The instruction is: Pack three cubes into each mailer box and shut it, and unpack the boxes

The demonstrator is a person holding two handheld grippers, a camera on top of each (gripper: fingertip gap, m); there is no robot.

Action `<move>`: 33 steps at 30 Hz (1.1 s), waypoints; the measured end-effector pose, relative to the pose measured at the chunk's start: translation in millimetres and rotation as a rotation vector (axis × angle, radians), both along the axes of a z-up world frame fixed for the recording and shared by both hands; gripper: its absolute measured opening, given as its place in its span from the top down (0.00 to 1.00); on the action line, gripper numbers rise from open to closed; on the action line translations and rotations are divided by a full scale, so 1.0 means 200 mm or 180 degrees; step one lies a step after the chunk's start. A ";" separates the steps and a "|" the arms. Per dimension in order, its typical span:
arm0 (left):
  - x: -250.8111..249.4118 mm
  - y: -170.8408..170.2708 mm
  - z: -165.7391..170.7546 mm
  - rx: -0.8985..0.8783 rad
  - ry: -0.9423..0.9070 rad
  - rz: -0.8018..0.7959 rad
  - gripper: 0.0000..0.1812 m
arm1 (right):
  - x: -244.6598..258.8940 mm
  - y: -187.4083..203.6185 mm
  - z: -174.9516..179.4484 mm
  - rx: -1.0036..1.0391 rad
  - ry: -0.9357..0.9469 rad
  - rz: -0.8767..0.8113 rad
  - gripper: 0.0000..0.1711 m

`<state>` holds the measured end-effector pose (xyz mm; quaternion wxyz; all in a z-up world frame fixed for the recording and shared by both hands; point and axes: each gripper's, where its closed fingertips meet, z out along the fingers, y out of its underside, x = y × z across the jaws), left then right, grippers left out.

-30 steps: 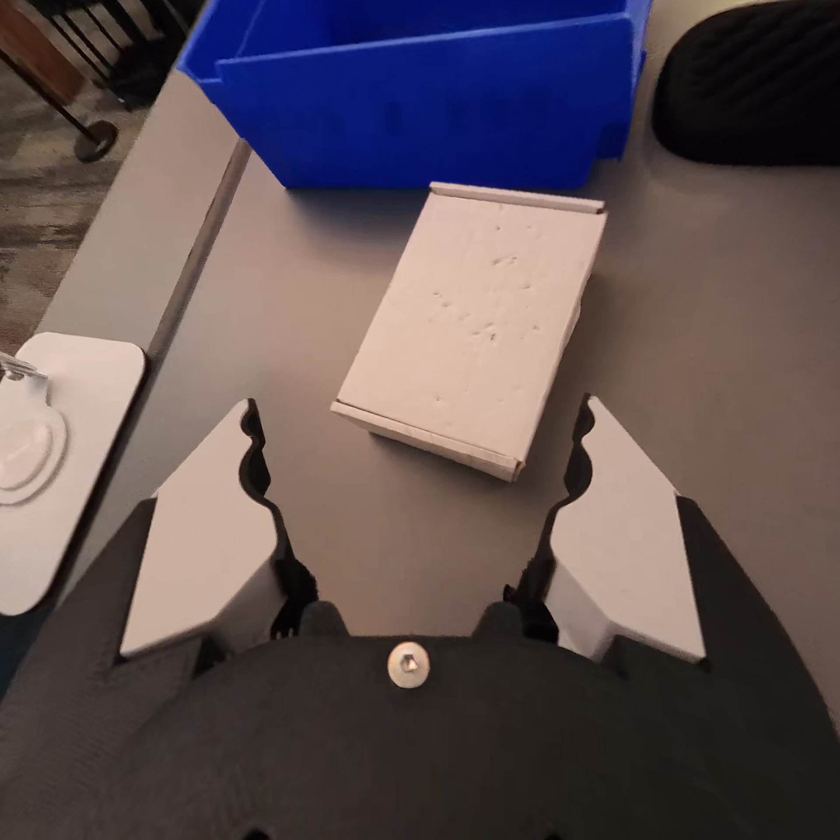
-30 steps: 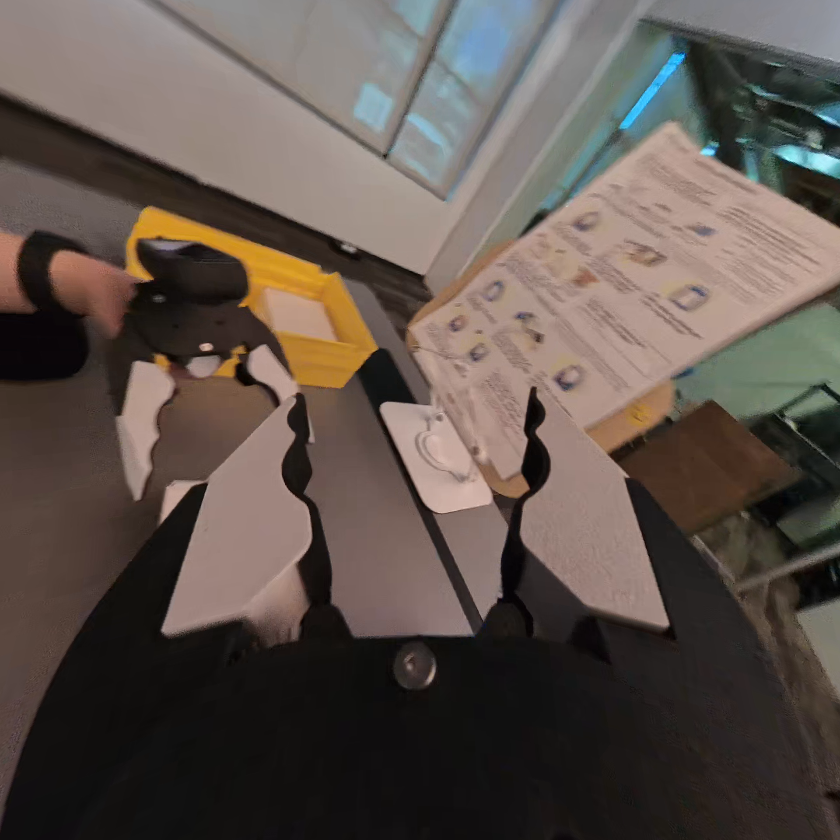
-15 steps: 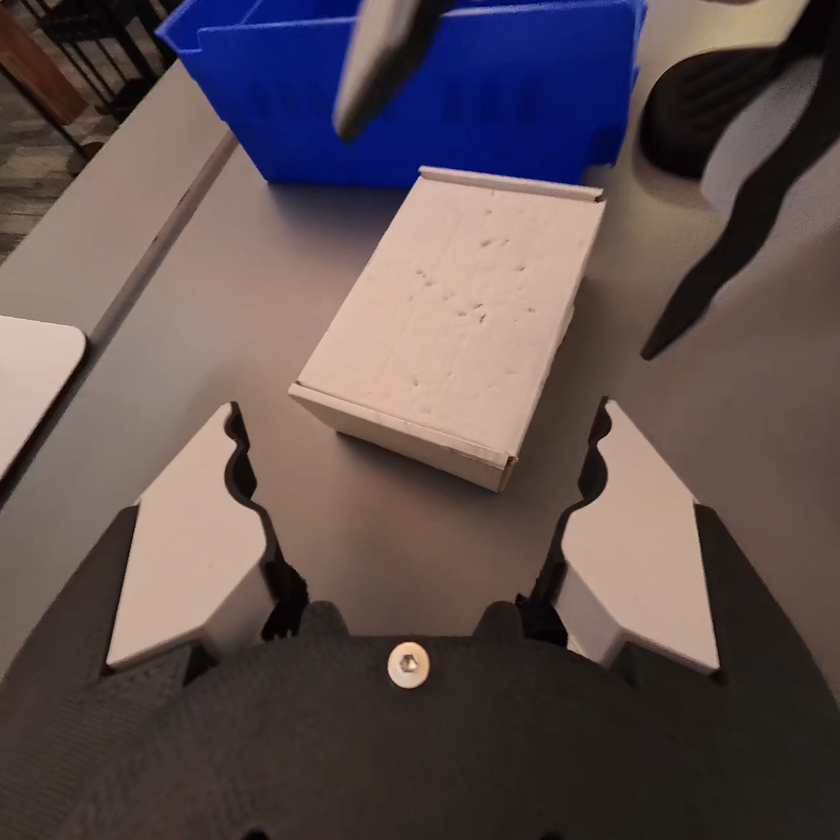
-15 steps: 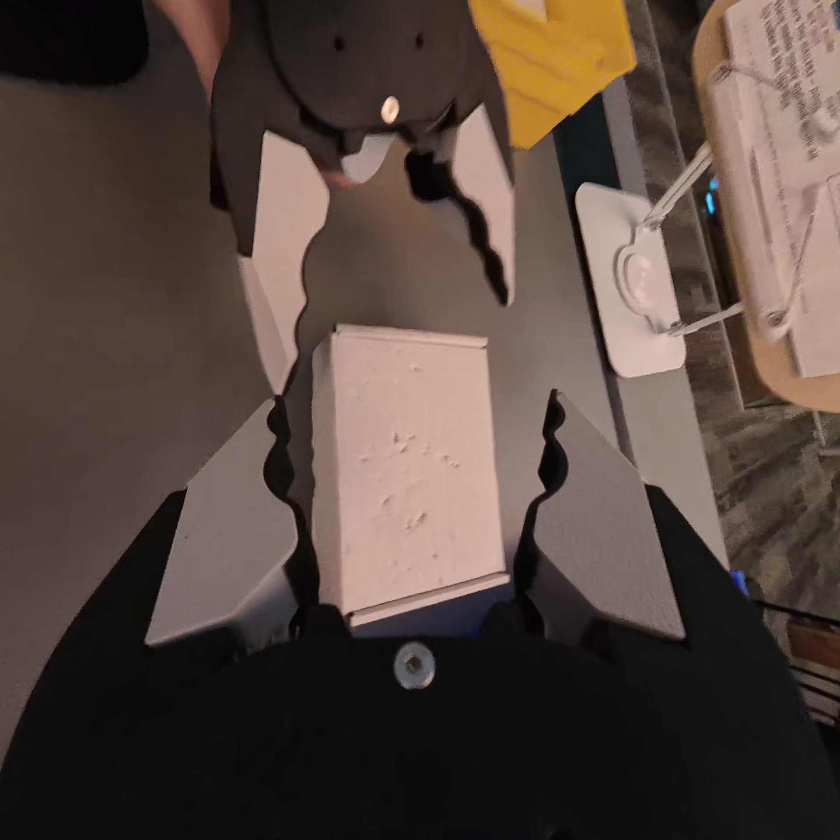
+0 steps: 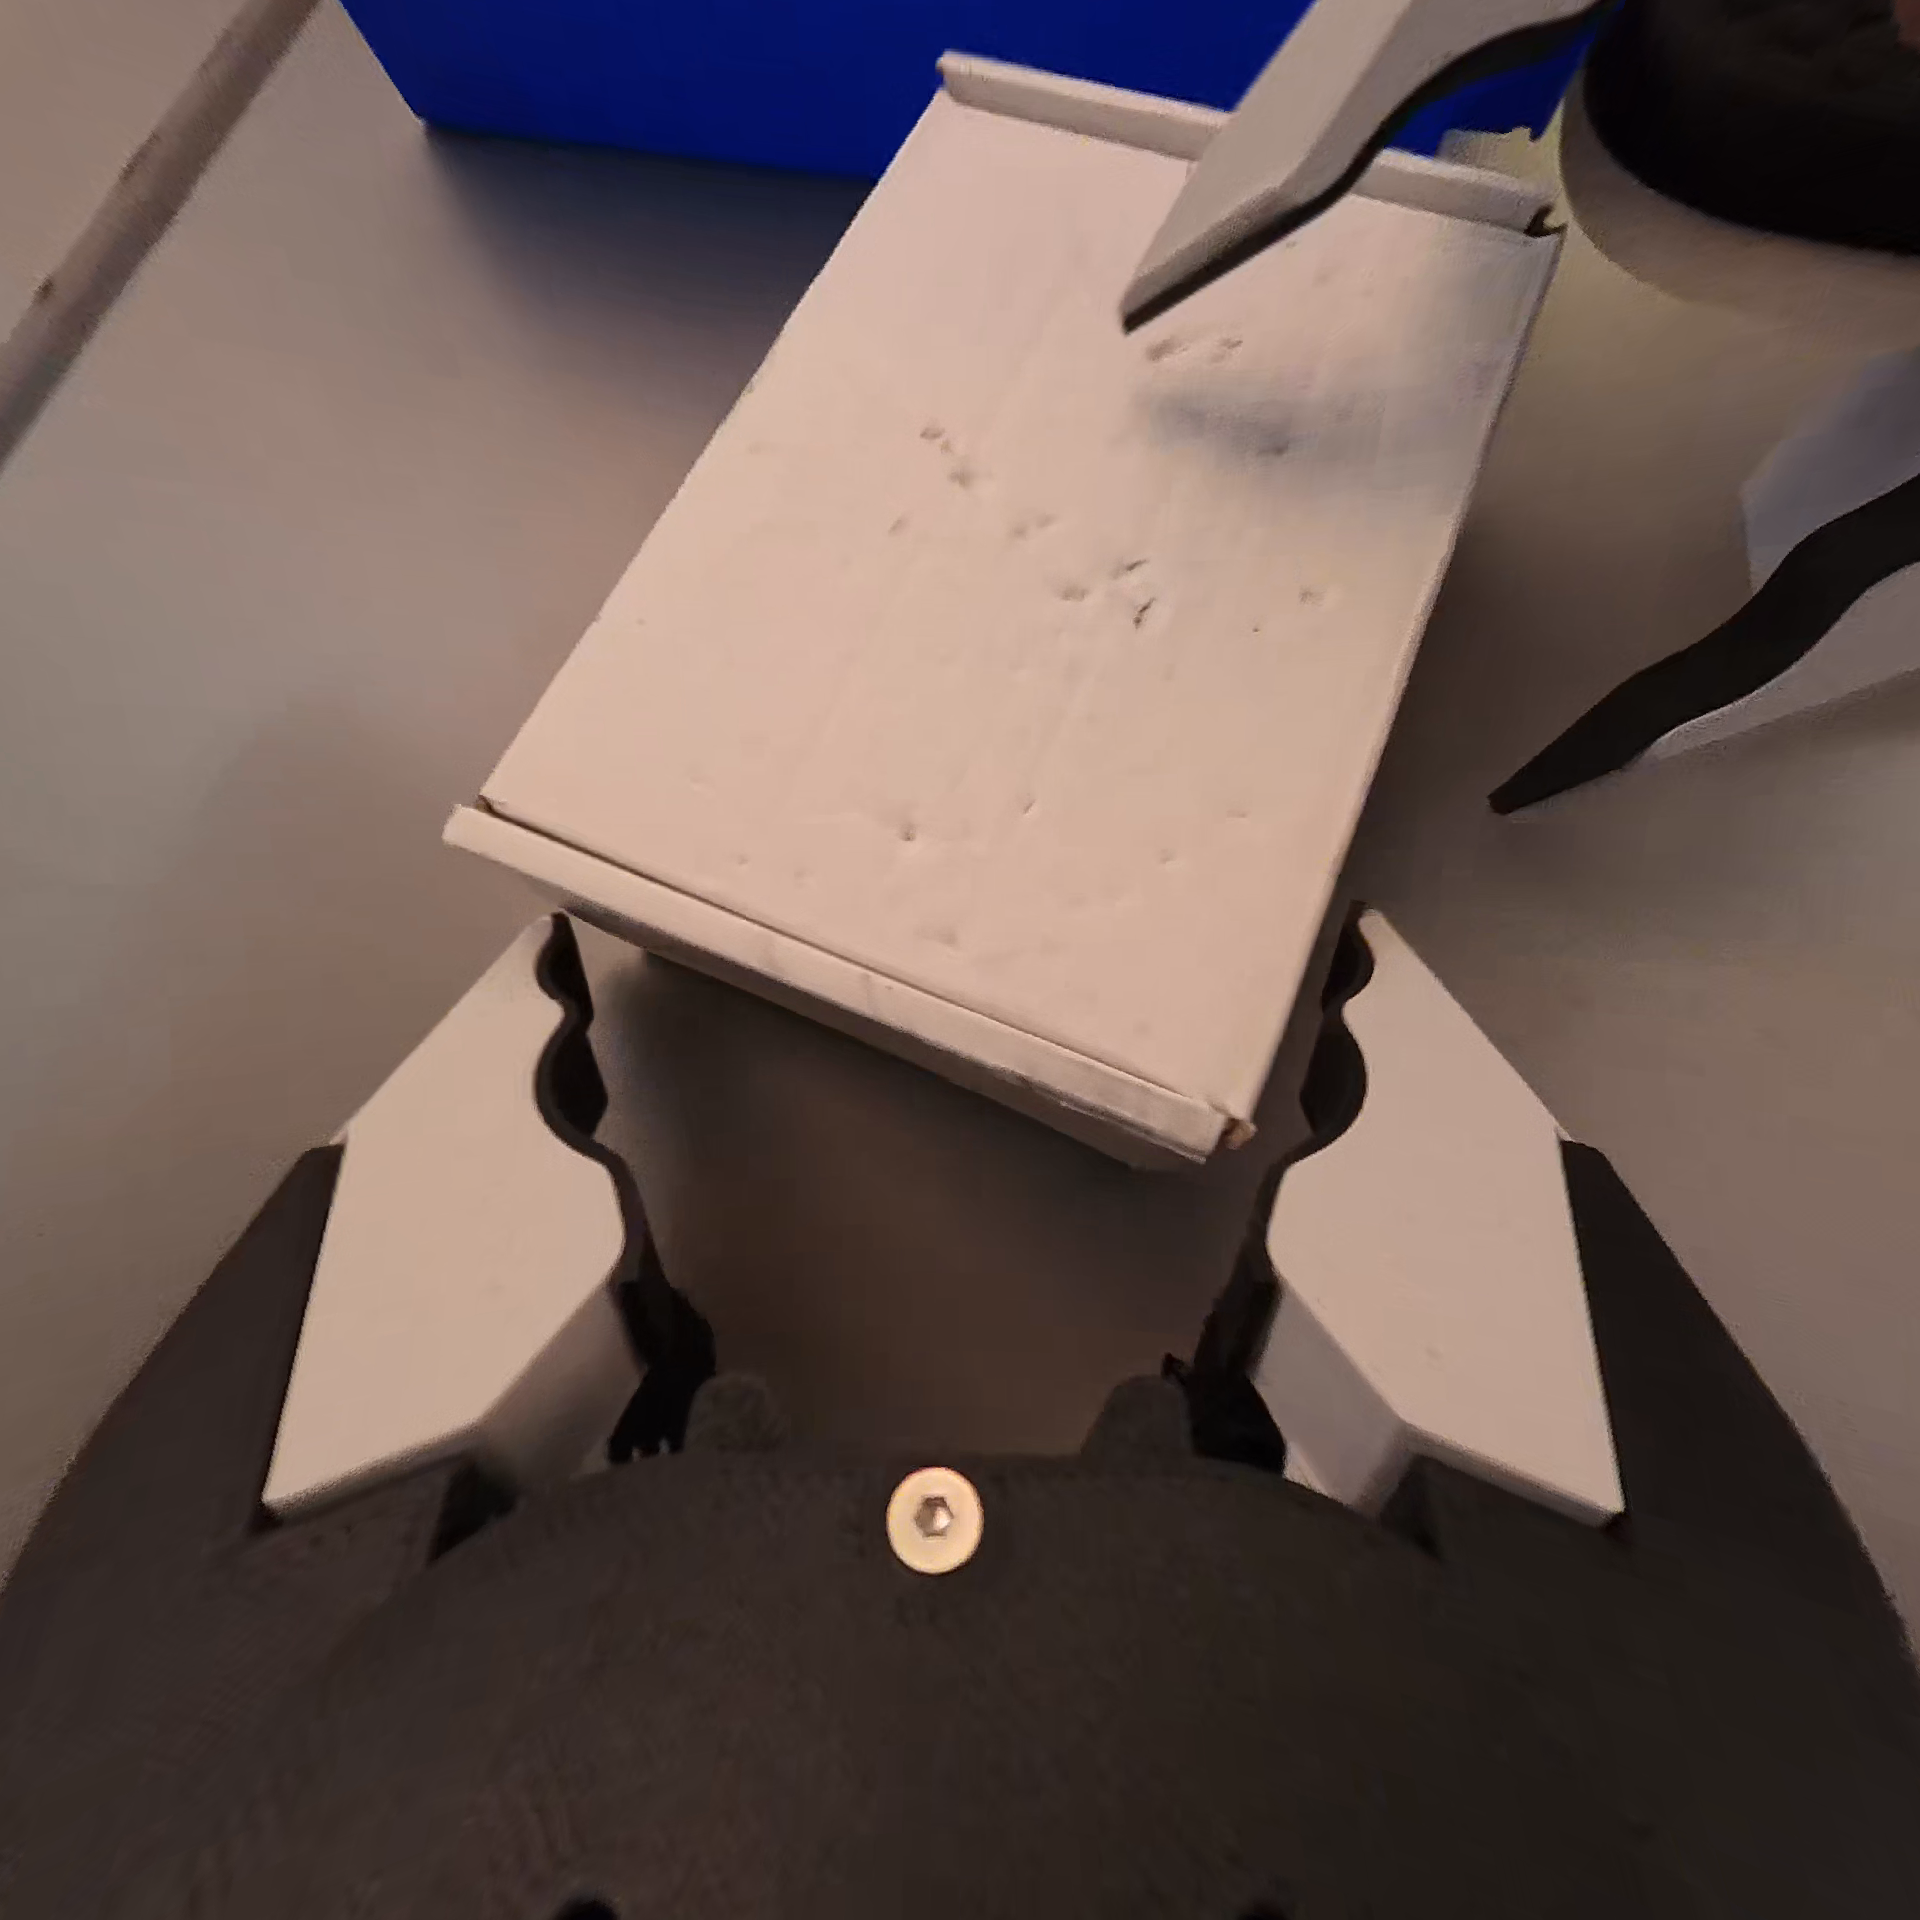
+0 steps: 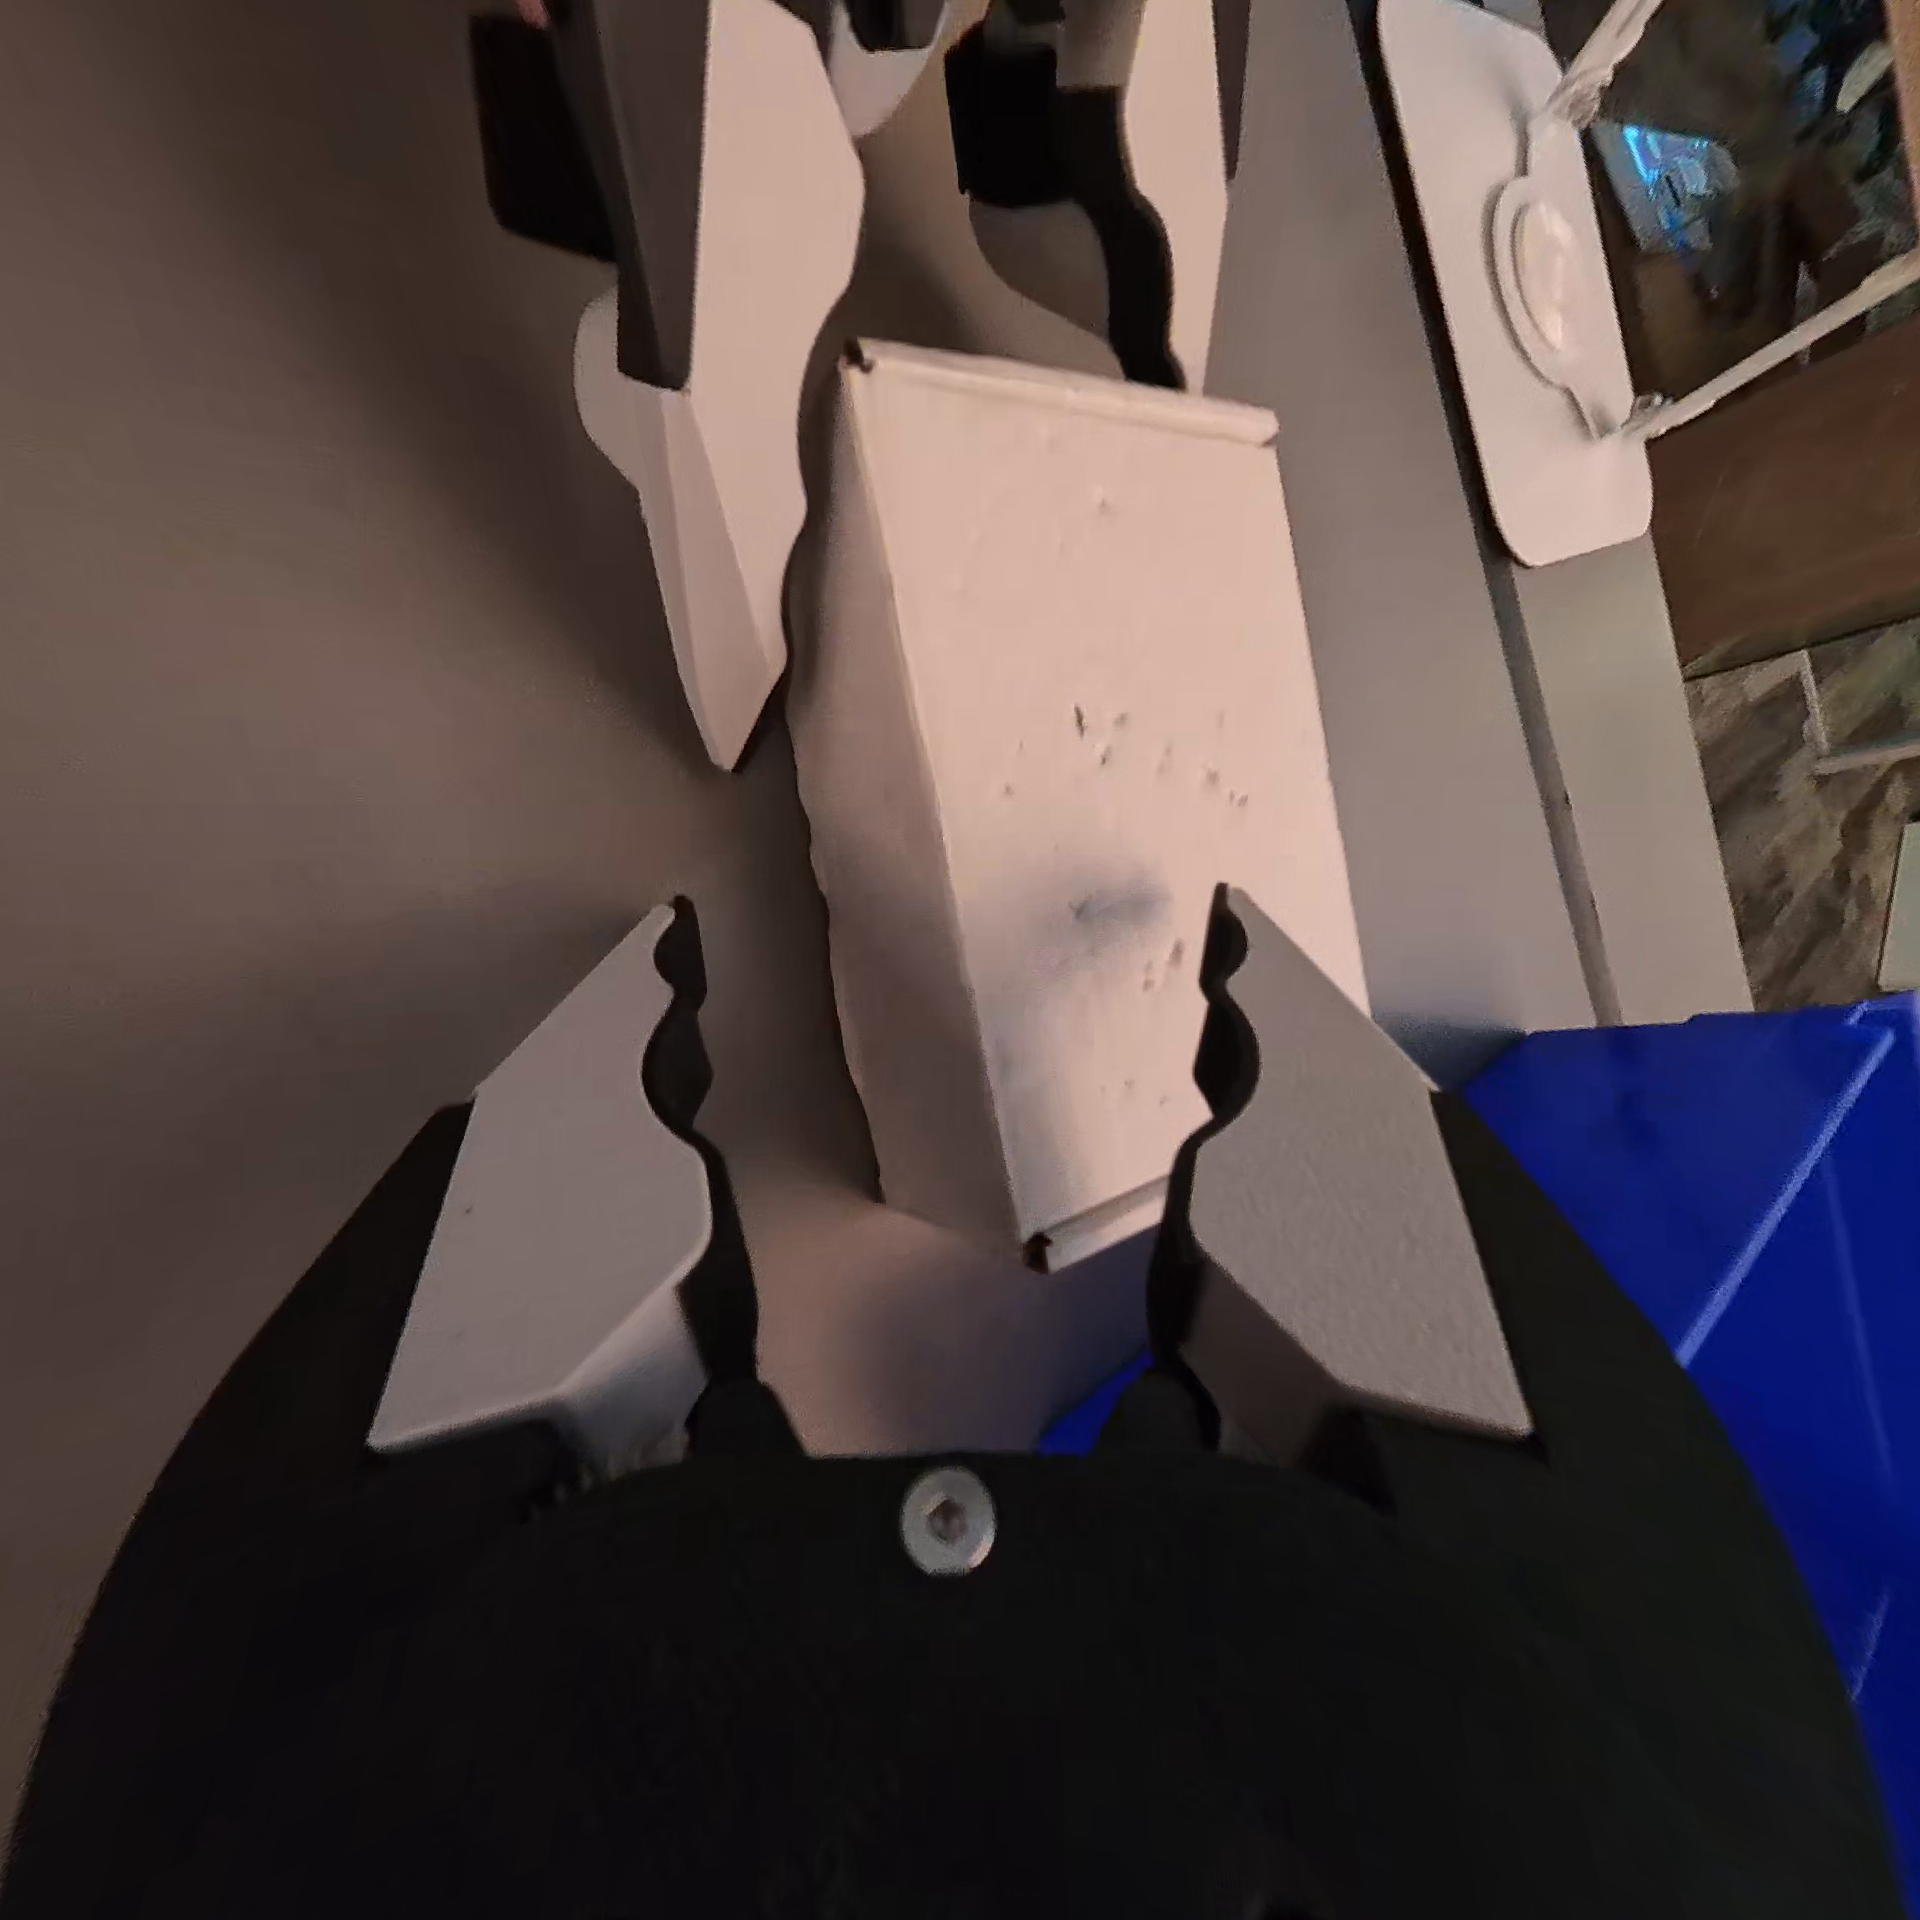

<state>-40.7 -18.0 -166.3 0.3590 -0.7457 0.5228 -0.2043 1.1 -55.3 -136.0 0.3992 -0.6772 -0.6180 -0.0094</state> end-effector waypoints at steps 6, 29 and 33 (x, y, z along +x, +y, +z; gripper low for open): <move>-0.01 -0.02 -0.01 -0.0152 0.0010 0.0041 0.34 | 0.03 0.03 -0.01 0.0062 -0.0030 -0.0102 0.52; 0.01 -0.06 0.05 -0.0710 -0.0214 0.0066 0.42 | 0.06 0.12 -0.01 0.0382 -0.0807 -0.0137 0.58; -0.01 -0.06 0.10 -0.0395 -0.0245 -0.0030 0.30 | 0.05 0.12 0.04 -0.0010 -0.0651 -0.0108 0.58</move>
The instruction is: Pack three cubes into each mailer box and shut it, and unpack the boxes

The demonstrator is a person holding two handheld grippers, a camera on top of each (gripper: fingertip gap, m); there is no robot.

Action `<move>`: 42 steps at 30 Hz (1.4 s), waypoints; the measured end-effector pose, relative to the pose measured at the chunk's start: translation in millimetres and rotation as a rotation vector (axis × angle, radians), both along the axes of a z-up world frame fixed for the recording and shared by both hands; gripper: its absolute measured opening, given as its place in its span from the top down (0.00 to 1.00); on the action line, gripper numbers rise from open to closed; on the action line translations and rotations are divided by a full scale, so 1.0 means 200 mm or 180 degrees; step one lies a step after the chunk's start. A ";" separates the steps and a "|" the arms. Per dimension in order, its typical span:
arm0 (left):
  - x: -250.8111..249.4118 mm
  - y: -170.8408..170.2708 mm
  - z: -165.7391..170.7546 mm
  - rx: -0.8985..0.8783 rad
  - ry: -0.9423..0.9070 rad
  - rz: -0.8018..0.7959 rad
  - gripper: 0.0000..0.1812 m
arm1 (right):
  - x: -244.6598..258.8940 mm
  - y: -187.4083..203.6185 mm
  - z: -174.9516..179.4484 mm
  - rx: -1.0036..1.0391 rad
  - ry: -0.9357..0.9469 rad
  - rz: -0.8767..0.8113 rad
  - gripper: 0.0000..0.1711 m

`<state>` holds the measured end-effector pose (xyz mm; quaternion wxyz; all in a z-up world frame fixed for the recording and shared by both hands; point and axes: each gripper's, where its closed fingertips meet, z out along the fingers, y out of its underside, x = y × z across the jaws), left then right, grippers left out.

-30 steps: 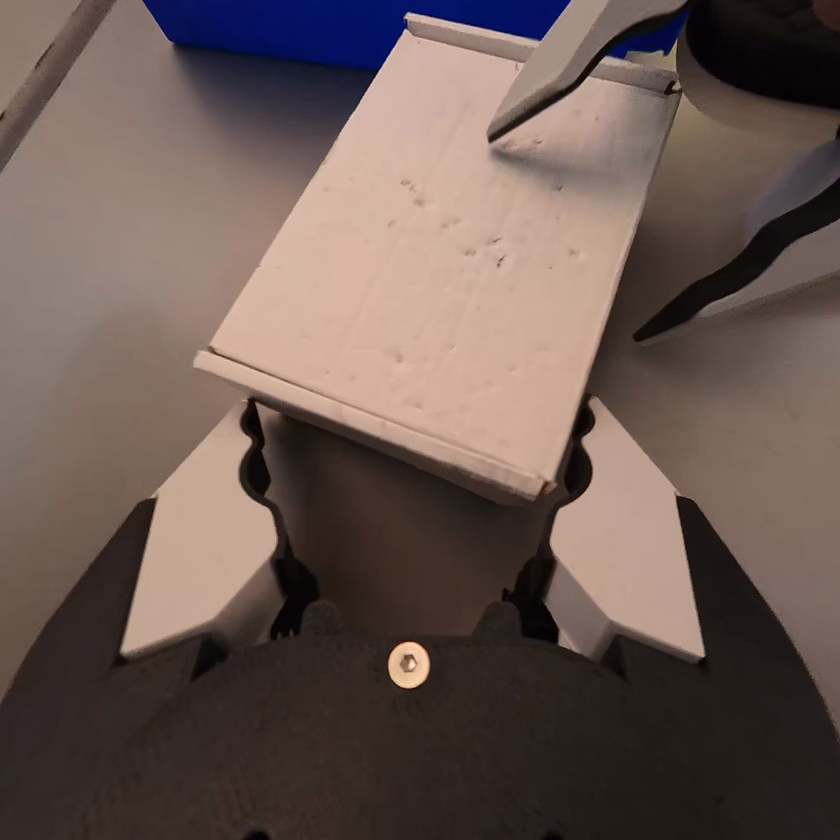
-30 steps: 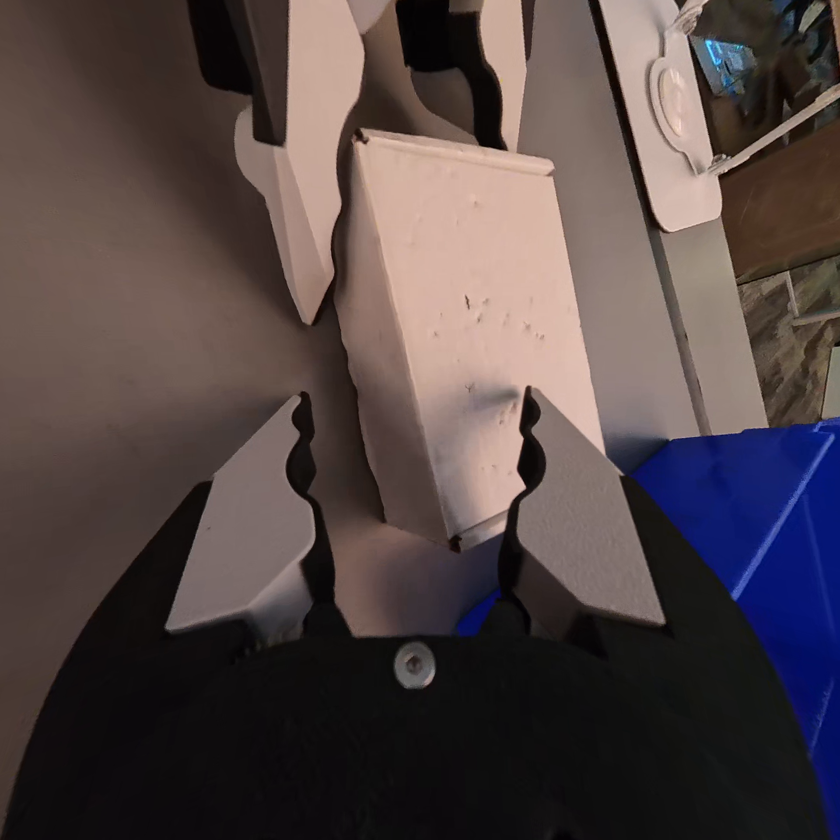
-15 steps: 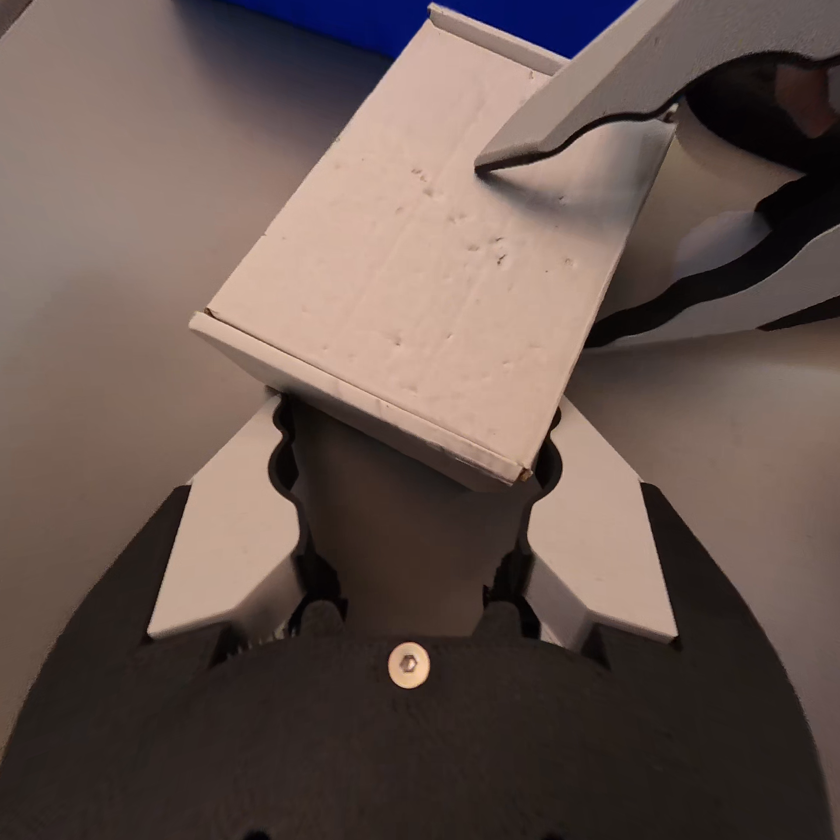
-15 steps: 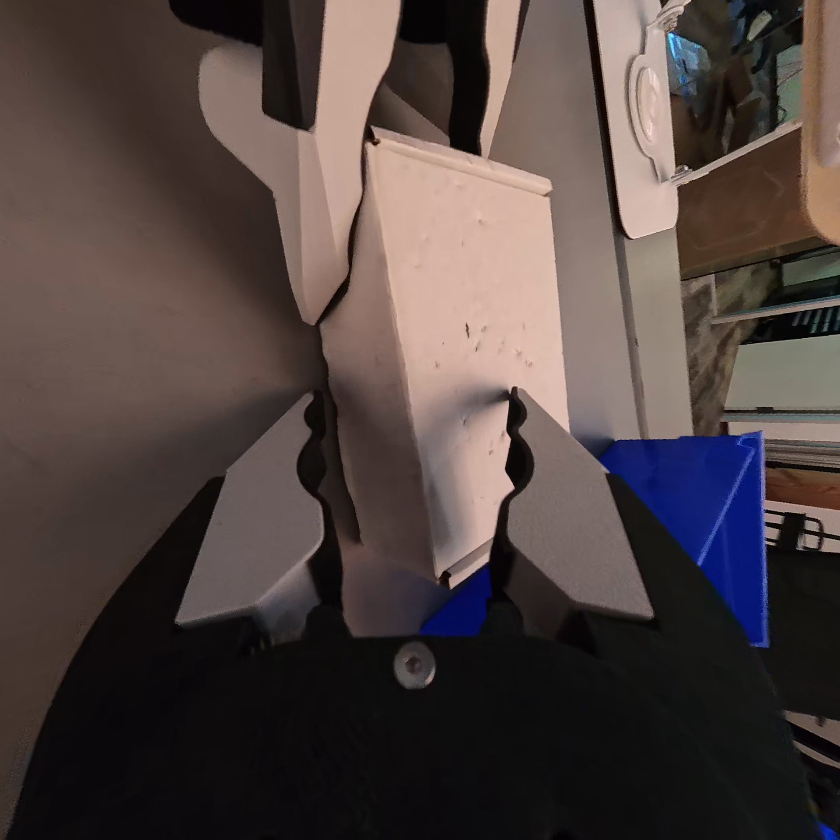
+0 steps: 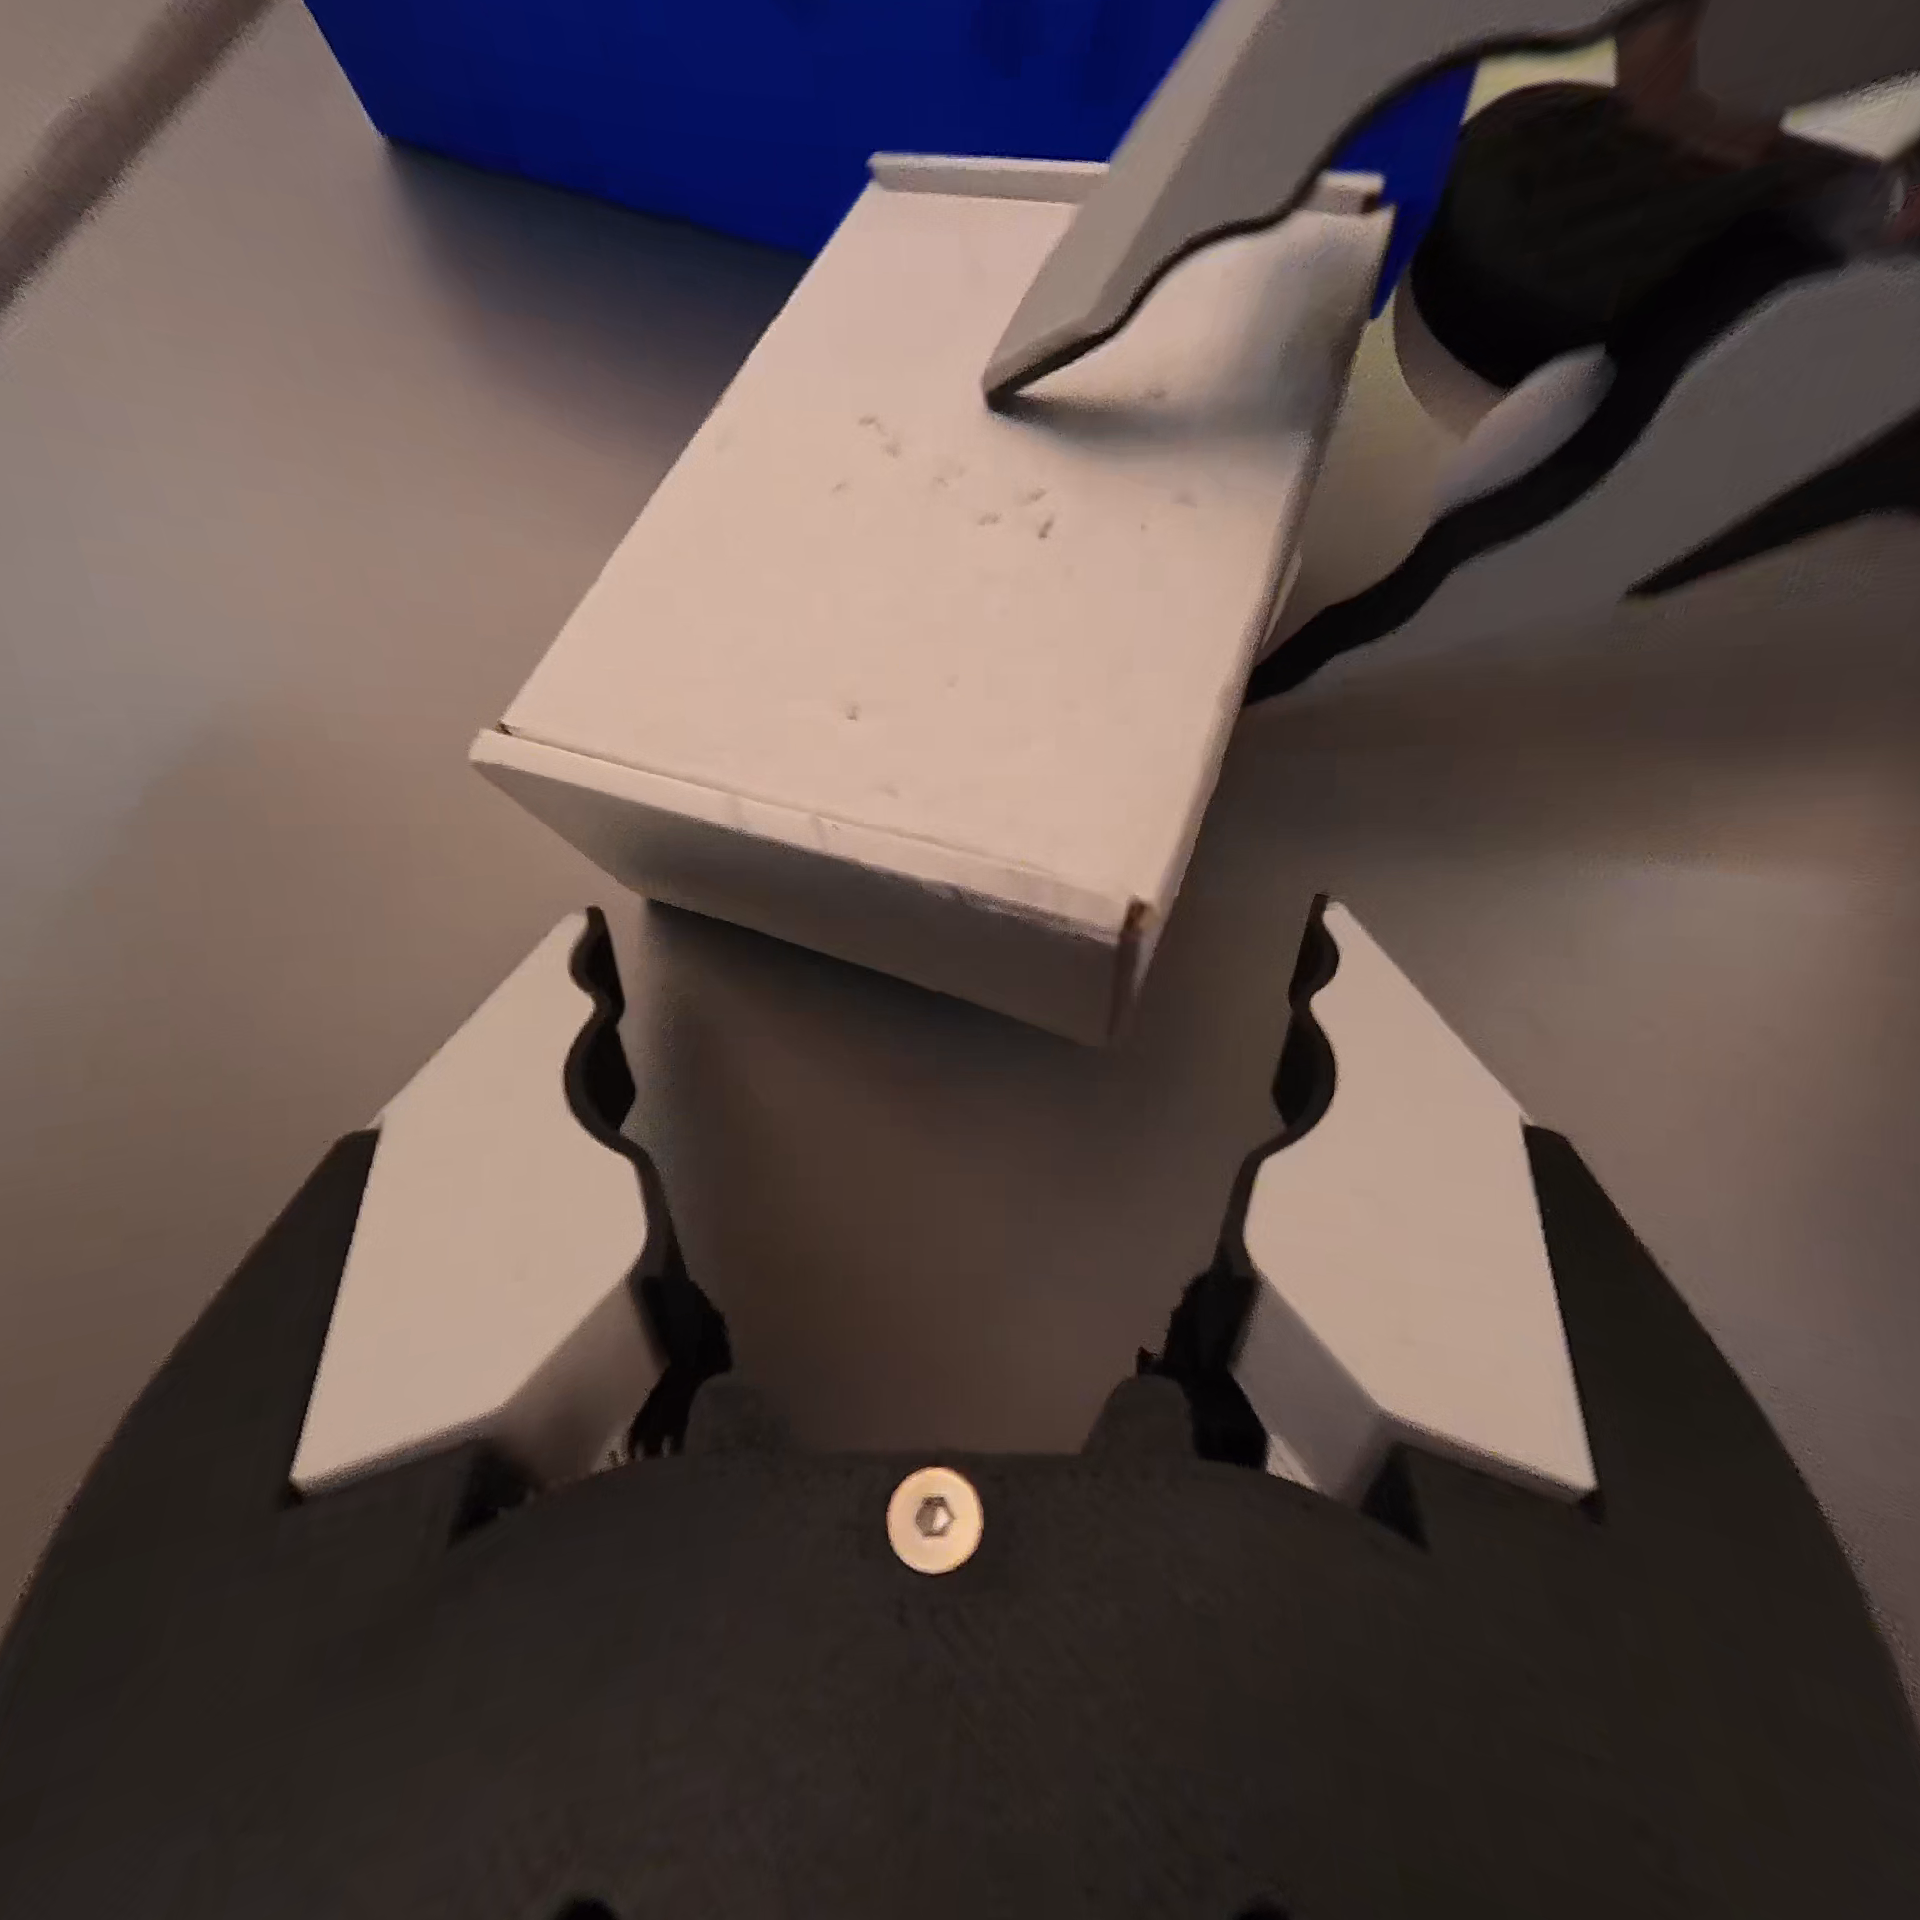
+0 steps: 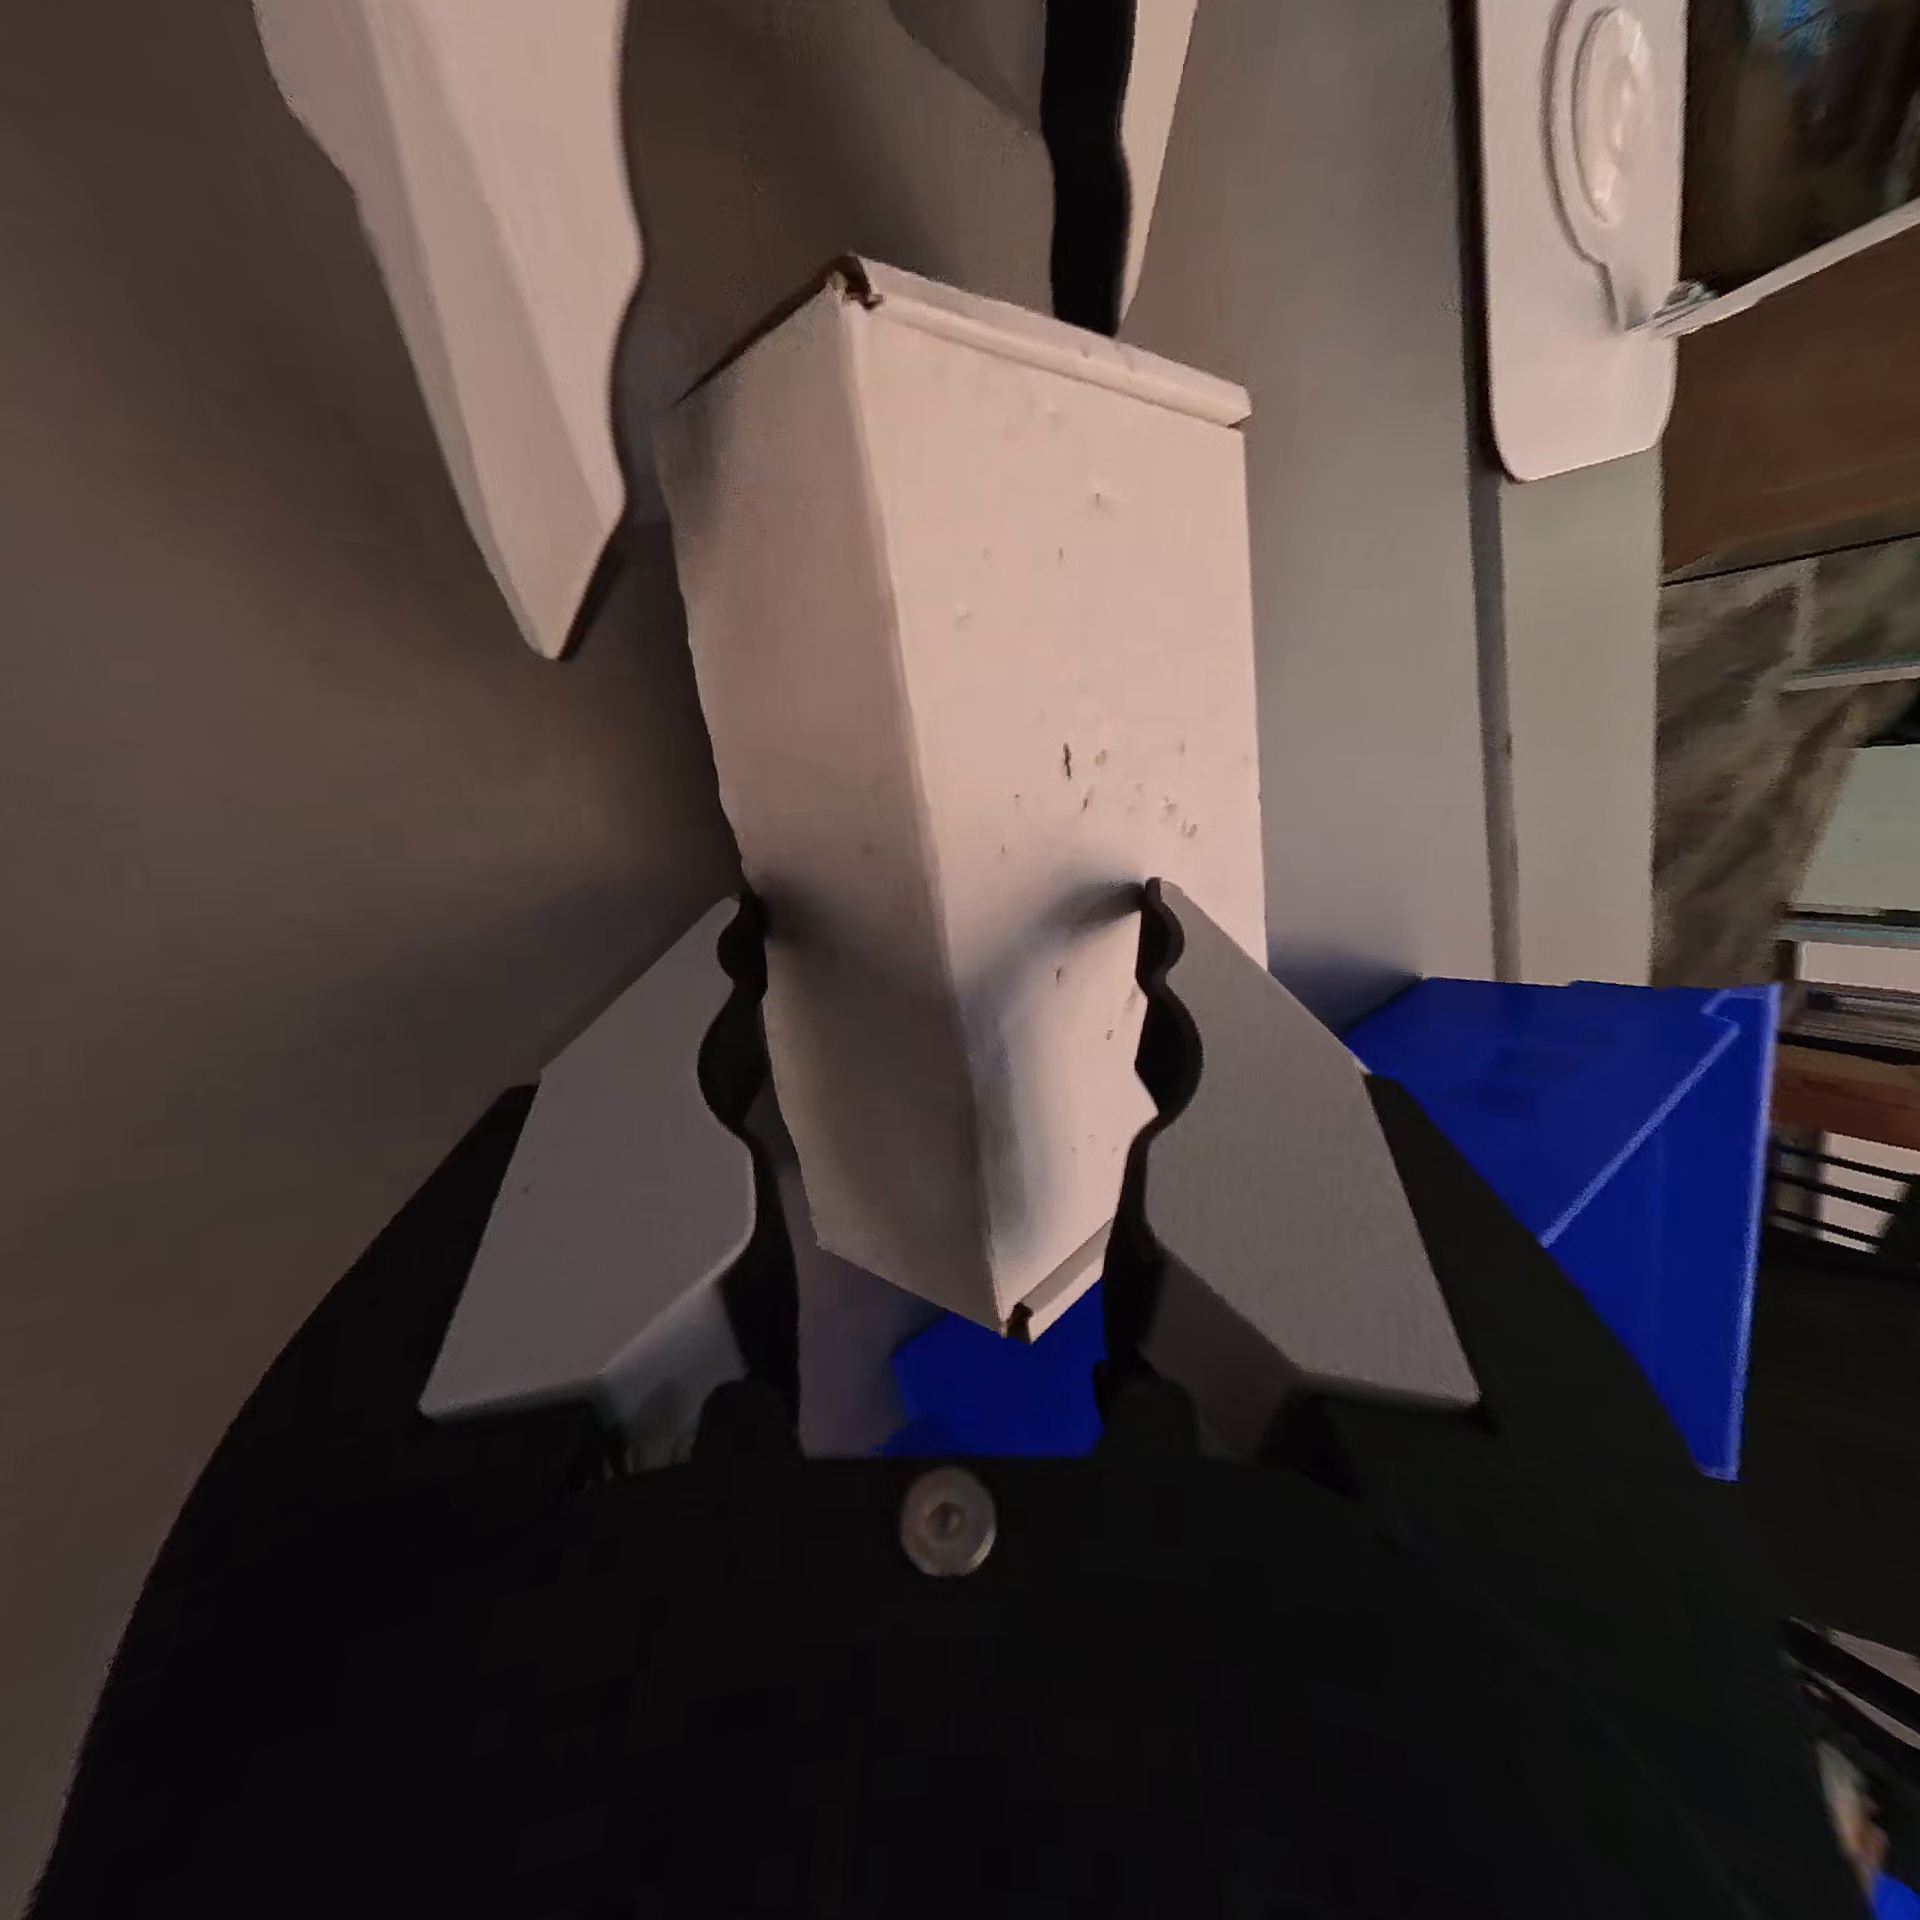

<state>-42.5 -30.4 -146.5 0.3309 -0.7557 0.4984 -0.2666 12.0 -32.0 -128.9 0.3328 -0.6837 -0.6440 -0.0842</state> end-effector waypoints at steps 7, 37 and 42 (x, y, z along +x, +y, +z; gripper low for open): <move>-0.02 0.01 0.07 0.0988 0.0131 -0.0168 0.25 | 0.01 -0.03 0.08 -0.0805 0.0155 0.0013 0.58; 0.05 -0.02 0.04 0.1595 0.0130 -0.0435 0.54 | -0.10 -0.15 0.19 -0.1605 0.0817 0.0529 0.57; 0.05 -0.02 0.03 0.1556 0.0134 -0.0405 0.55 | -0.13 -0.15 0.32 -0.0305 0.0892 0.0803 0.57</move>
